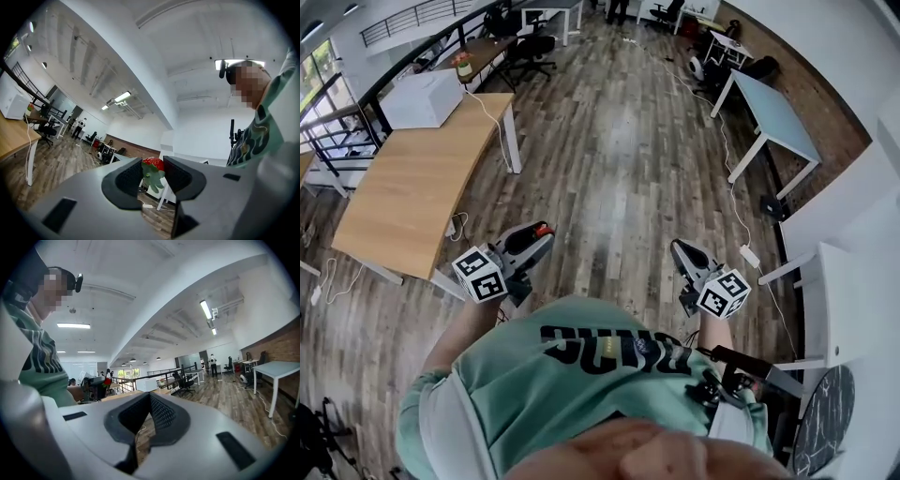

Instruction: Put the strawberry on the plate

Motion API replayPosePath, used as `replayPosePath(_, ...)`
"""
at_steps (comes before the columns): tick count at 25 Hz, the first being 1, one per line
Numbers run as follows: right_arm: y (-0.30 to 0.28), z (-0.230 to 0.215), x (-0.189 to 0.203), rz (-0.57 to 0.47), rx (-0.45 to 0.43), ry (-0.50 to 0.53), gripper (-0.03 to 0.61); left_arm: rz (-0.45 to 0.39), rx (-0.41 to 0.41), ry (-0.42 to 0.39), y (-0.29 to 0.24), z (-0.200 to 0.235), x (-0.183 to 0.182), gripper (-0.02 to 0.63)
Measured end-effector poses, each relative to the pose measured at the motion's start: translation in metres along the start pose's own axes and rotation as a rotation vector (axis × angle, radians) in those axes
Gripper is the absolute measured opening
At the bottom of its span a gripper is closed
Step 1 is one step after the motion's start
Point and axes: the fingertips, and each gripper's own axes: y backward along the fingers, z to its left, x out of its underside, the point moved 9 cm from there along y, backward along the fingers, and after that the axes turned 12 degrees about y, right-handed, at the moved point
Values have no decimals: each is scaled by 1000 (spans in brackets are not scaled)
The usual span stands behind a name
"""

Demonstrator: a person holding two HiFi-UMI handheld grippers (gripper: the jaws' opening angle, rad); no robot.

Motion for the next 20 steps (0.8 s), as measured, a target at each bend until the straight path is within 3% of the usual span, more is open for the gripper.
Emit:
replayPosePath(8, -131, 28, -44, 10, 5, 58, 6, -35, 52, -26, 44, 97, -100, 144)
replayPosePath(20, -263, 44, -60, 84, -92, 79, 6, -107, -16, 20, 110, 190, -141, 143)
